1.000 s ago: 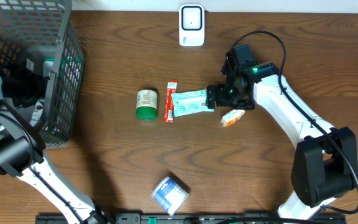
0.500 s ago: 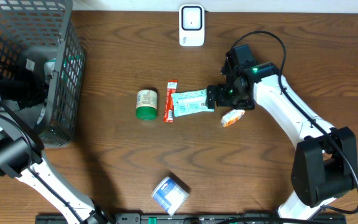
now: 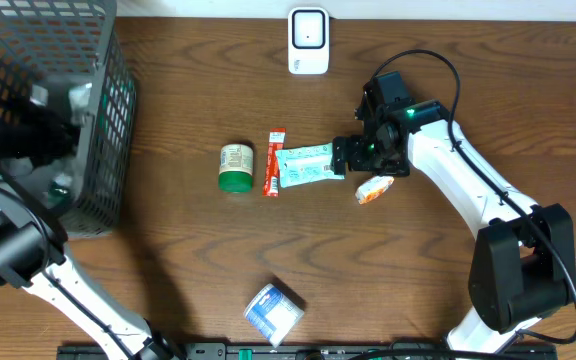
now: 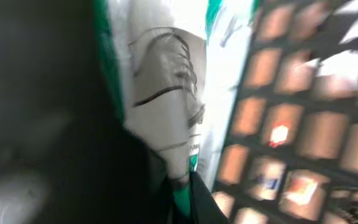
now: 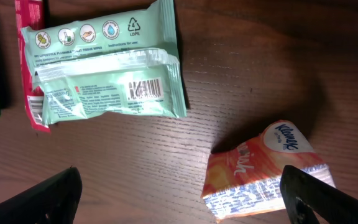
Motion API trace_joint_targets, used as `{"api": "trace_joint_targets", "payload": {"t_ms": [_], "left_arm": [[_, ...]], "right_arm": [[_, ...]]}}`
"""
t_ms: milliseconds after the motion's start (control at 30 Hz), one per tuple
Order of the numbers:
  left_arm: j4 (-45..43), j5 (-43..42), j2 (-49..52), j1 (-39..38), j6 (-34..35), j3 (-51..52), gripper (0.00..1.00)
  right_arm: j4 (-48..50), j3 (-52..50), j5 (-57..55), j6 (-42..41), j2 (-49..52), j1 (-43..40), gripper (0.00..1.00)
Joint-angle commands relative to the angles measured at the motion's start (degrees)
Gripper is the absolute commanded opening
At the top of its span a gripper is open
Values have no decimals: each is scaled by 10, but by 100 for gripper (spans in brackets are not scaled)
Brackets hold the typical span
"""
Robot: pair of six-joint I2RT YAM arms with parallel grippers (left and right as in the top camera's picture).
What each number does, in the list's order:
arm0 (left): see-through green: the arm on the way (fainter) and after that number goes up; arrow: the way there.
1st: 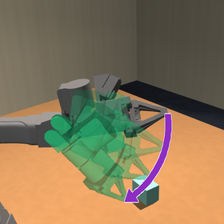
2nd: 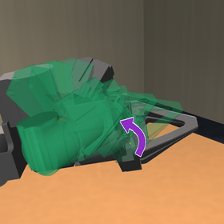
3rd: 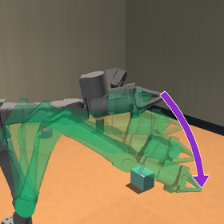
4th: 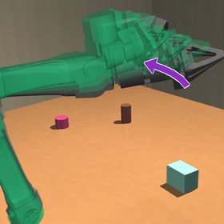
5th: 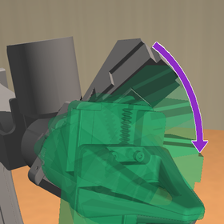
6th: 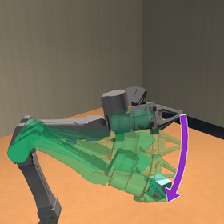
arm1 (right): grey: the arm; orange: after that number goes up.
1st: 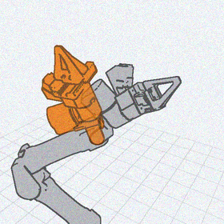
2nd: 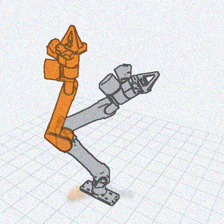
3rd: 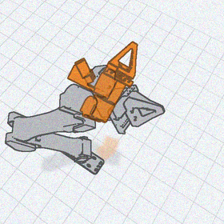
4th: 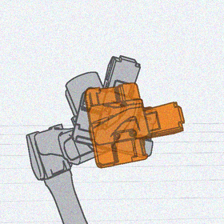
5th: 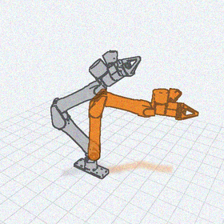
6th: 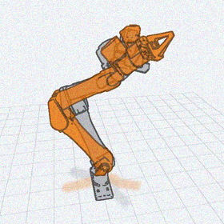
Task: Scan the item barcode
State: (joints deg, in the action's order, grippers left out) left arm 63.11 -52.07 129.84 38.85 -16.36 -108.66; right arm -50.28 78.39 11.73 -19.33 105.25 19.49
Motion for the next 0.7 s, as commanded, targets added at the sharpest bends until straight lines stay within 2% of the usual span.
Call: {"api": "trace_joint_targets", "payload": {"t_ms": [0,100,533,667], "left_arm": [[-40,-162,-39,47,87,-62,7],[-83,-161,-71,73,151,-70,7],[-103,-160,-191,113,155,-70,7],[-164,-158,-240,113,207,-70,7]], "right_arm": [[0,6,-5,-8,-8,5,99],[0,5,-5,-8,-8,5,99],[0,5,-5,-8,-8,5,98],[0,6,-5,-8,-8,5,99]]}}
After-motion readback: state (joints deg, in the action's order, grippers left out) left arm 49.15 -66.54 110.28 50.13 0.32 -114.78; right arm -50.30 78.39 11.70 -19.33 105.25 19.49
